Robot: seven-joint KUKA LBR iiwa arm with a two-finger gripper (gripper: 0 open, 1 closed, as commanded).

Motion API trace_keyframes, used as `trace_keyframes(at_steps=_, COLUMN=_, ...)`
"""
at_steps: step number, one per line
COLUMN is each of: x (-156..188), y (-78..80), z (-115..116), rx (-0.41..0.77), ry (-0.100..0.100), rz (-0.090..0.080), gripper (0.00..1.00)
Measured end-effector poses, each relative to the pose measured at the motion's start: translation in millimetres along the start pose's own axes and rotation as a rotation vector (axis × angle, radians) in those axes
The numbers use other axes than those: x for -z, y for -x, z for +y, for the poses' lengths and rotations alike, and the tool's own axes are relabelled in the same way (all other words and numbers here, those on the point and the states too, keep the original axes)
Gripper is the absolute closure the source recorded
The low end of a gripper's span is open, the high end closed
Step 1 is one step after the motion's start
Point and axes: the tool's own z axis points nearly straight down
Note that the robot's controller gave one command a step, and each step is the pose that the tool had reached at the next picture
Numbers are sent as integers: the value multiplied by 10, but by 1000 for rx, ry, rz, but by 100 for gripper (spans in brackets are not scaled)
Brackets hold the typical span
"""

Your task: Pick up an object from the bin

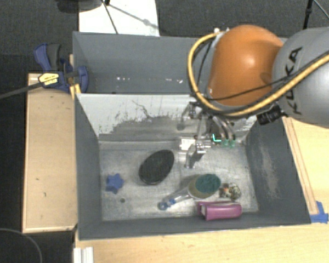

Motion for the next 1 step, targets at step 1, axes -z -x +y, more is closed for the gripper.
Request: trace_keyframes(at_steps=1, x=-1603, y=227, z=936, rx=123, ry=2, rz=-1, gripper=0)
